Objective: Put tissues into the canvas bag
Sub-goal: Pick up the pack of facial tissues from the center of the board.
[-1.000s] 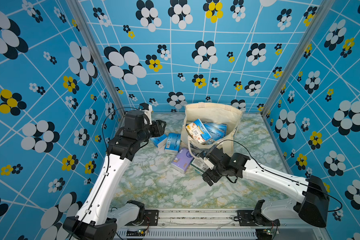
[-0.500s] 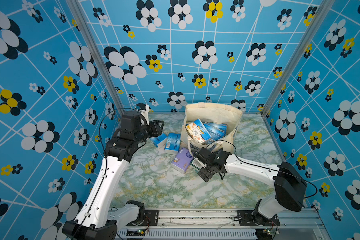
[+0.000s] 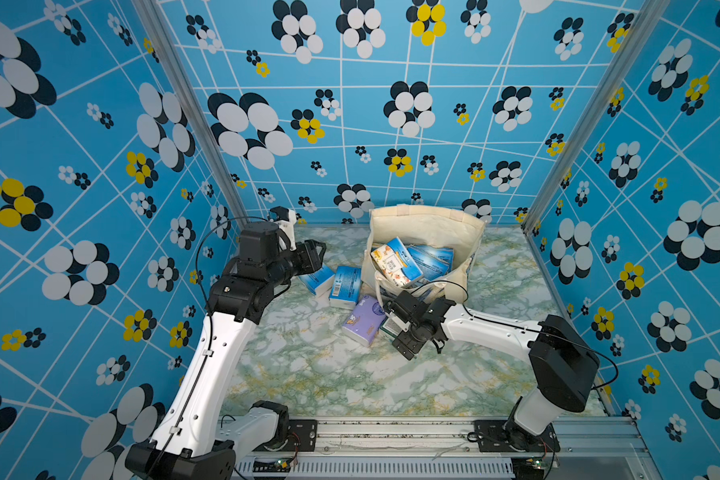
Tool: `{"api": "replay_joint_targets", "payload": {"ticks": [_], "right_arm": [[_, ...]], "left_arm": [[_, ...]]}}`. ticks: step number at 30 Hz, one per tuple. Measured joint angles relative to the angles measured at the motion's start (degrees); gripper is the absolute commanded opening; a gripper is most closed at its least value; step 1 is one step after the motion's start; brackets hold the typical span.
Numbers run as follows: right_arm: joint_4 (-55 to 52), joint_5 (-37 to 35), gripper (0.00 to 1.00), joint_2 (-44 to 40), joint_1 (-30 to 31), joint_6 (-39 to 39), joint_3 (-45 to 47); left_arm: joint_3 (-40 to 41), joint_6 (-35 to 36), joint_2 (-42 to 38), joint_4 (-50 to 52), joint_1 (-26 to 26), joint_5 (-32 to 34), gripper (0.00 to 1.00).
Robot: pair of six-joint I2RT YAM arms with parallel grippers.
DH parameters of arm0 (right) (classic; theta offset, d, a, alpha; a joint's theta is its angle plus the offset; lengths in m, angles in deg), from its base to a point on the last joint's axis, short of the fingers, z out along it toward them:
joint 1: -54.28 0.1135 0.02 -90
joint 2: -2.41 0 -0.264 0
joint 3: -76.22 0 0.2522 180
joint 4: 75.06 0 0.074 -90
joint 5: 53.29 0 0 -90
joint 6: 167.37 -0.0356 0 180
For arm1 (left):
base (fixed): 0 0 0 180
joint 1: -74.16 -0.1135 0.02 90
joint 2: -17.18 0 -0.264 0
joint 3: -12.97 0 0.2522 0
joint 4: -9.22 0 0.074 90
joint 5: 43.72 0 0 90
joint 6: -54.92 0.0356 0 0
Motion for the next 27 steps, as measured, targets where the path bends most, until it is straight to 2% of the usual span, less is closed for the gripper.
{"api": "replay_joint_targets", "payload": {"ticks": [11, 18, 27], "right_arm": [[-3.1, 10.4, 0.99, -4.3, 4.4, -5.8, 2.2], [-3.0, 8.1, 0.99, -7.9, 4.6, -9.1, 3.5], [-2.3, 7.0, 0.99, 0.4, 4.6, -13.0, 0.2]], "left_arm": [[0.0, 0.0, -1.0, 0.0, -0.9, -0.8, 0.56], [0.9, -0.1, -1.0, -0.2, -1.0, -1.4, 0.56], [1.2, -0.2, -1.1, -0.2, -1.6, -1.7, 0.56]]}}
